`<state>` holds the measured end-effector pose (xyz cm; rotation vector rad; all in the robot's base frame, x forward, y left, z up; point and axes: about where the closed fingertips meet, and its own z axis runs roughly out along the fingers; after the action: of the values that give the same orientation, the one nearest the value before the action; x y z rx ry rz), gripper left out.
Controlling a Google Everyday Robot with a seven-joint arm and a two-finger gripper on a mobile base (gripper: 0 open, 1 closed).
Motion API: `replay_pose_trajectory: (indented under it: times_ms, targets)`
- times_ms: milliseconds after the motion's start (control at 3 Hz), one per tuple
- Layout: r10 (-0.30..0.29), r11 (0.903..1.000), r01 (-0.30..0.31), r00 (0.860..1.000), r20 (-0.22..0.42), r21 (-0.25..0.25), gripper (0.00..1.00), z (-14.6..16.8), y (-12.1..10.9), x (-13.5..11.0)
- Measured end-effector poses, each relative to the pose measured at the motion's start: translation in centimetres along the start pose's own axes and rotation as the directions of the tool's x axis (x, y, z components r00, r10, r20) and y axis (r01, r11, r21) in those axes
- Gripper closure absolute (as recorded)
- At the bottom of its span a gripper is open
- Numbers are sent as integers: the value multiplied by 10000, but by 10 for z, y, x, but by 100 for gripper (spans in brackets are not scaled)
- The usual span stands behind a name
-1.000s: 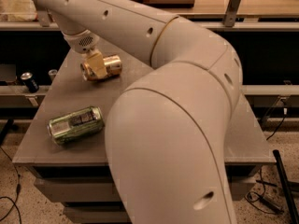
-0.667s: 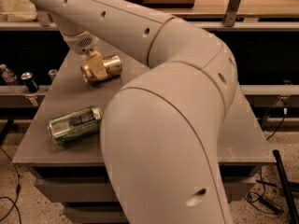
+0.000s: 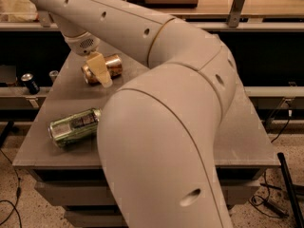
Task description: Knock orange can over
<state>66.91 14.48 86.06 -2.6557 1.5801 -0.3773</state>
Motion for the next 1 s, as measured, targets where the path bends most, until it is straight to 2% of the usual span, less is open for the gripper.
replay_pose_trajectory:
  times_ms: [1000]
  targets:
    - [93,9998,-88,9996,268,-198,0,7,1,0]
